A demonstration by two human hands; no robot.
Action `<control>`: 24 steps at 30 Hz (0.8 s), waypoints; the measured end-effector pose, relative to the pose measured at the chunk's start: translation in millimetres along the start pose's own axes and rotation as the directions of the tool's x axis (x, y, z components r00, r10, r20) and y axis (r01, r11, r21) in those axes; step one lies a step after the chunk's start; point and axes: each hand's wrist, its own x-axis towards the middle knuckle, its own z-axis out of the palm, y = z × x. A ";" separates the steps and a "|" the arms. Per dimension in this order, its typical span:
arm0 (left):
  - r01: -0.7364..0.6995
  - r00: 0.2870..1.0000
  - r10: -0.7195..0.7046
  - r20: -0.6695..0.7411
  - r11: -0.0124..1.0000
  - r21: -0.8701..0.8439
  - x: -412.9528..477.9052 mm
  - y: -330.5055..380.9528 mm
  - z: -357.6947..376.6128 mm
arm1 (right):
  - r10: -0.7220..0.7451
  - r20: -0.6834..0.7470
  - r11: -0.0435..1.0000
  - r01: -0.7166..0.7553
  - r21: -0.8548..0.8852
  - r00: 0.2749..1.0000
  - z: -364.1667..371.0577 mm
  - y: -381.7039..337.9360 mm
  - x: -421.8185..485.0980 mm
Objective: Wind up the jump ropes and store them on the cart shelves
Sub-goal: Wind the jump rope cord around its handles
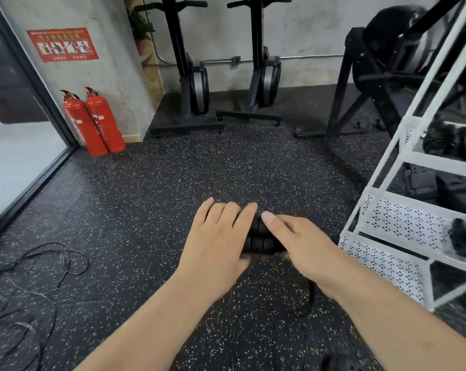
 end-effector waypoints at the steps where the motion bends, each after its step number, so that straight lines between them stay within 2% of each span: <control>1: 0.015 1.000 -0.015 0.017 1.000 -0.004 1.0 1.5 -1.6 | 0.008 0.002 1.000 -0.008 0.012 1.000 1.5 -1.1 -2.5; 2: 0.028 0.999 -0.028 0.028 1.000 -0.012 2.2 3.7 -3.0 | 0.015 -0.024 1.000 -0.015 0.023 1.000 3.5 -2.3 -4.9; 5: 0.066 0.996 -0.064 0.057 0.997 -0.039 3.0 15.7 -6.5 | 0.038 -0.222 0.999 -0.037 0.008 0.974 10.6 -3.7 -8.7; 7: 0.074 0.995 -0.071 0.066 0.997 -0.035 1.1 23.2 -3.9 | 0.024 -0.291 0.999 -0.036 -0.039 0.956 13.8 1.2 -7.5; 10: 0.071 0.994 -0.069 0.081 0.997 -0.015 1.0 26.4 0.0 | 0.003 -0.298 0.995 -0.033 -0.096 0.955 14.1 6.7 -6.5; 16: 0.048 0.993 -0.044 0.108 0.998 -0.039 -2.0 28.8 7.8 | 0.027 -0.287 0.995 -0.053 -0.081 0.957 16.8 12.9 -5.8; 21: 0.014 0.996 0.003 0.085 0.978 -0.207 -7.2 29.9 7.8 | 0.155 -0.255 0.981 -0.120 0.150 0.954 13.6 8.4 -12.0; 24: -0.033 0.993 0.059 0.103 0.972 -0.234 -8.0 22.4 5.8 | 0.176 -0.203 0.970 -0.134 0.204 0.963 13.9 8.0 -15.3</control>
